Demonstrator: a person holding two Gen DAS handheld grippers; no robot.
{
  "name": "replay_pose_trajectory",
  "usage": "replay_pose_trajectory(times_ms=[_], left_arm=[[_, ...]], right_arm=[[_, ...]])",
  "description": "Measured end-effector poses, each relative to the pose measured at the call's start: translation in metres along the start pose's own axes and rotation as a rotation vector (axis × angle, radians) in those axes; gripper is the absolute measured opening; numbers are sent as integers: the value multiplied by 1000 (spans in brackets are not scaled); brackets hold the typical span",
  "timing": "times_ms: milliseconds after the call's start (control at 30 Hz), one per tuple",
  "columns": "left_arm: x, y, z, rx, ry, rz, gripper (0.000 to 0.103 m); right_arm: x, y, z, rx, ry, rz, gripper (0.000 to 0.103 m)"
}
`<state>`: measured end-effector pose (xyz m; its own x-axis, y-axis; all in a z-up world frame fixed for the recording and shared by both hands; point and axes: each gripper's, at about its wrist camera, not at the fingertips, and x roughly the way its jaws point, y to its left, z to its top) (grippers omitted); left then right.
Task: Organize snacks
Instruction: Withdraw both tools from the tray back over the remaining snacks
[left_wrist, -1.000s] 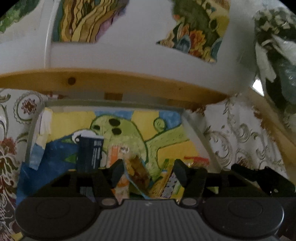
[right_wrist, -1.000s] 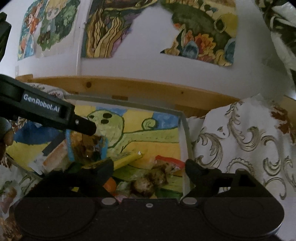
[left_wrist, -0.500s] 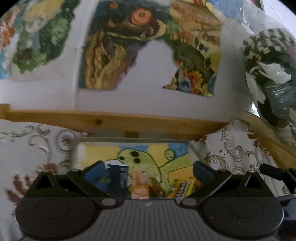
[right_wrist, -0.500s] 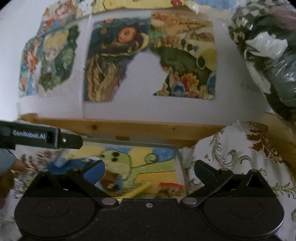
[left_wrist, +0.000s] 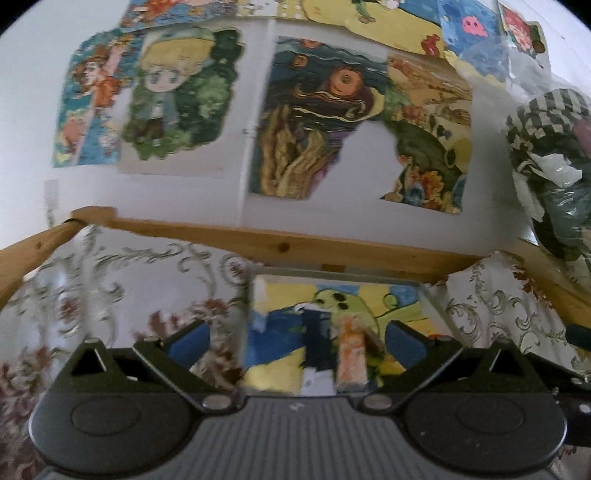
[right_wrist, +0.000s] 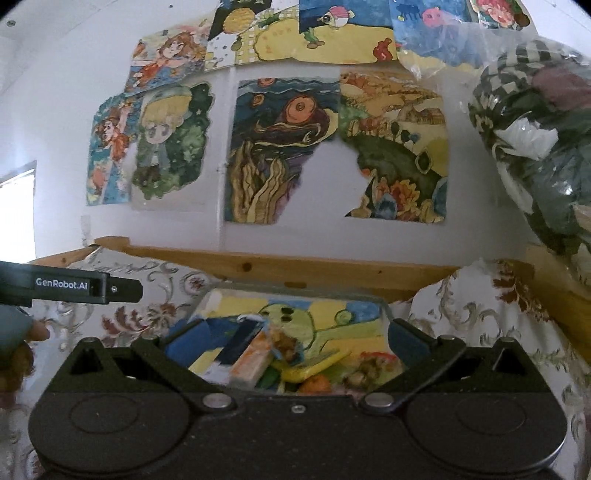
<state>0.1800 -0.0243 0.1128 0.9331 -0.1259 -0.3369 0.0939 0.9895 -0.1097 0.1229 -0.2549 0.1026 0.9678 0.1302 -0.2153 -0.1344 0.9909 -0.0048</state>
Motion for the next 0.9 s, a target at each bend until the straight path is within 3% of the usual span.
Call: replay_pose_trajectory(times_ms=[467,900], left_arm=[[-56,32,-65,6,76,38,103],[-67,39,-117,15,205,59,103]], right_arm=[[-45,30,-52,-23,119,39,102],[-53,36,-103,30,287,4,102]])
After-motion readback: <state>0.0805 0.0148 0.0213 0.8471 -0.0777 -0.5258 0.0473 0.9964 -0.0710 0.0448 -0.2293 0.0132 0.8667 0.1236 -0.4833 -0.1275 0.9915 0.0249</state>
